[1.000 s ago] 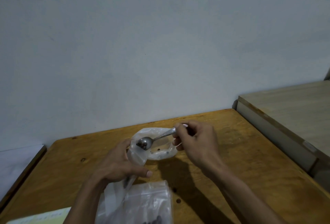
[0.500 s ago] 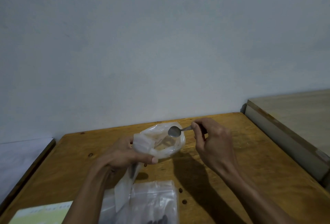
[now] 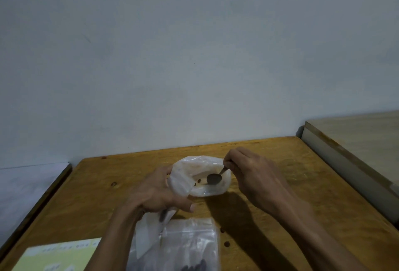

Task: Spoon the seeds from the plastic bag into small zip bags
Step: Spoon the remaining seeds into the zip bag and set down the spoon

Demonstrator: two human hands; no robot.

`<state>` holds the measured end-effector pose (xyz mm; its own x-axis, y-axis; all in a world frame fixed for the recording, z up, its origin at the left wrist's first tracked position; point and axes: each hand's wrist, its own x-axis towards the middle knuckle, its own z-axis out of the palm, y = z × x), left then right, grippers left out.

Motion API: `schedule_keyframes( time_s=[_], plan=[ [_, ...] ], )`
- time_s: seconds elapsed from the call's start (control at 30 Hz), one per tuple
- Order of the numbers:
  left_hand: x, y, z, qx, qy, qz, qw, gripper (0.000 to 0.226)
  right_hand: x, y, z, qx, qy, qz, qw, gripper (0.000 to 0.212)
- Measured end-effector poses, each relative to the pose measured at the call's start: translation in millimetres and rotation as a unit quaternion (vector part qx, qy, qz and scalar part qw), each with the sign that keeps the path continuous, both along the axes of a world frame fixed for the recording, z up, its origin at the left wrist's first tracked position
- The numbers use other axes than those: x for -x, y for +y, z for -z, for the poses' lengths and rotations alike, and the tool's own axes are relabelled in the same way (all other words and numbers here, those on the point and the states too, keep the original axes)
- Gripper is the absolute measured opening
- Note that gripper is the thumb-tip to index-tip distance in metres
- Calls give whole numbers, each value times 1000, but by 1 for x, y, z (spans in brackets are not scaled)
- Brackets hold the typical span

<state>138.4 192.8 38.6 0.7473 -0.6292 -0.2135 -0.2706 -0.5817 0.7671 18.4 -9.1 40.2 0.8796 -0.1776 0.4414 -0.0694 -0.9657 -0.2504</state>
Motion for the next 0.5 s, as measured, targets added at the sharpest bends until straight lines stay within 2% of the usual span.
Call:
schedule_keyframes(
  time_s=[0.07, 0.23, 0.37, 0.43, 0.5],
  plan=[
    [-2, 1, 1, -1, 3, -8, 1000, 68, -1, 0, 2, 19, 3, -2, 1000, 14],
    [-2, 1, 4, 6, 0, -14, 1000, 76, -6, 2, 14, 6, -69, 12, 998, 6],
    [-2, 3, 7, 16, 8, -16, 1000, 69, -3, 6, 33, -11, -95, 45, 994, 3],
    [-2, 3, 8, 24, 11, -13, 1000, 69, -2, 13, 50, -52, -96, 61, 992, 8],
    [-2, 3, 8, 33, 9, -13, 999, 74, 0, 19, 59, -140, -105, 84, 981, 9]
  ],
)
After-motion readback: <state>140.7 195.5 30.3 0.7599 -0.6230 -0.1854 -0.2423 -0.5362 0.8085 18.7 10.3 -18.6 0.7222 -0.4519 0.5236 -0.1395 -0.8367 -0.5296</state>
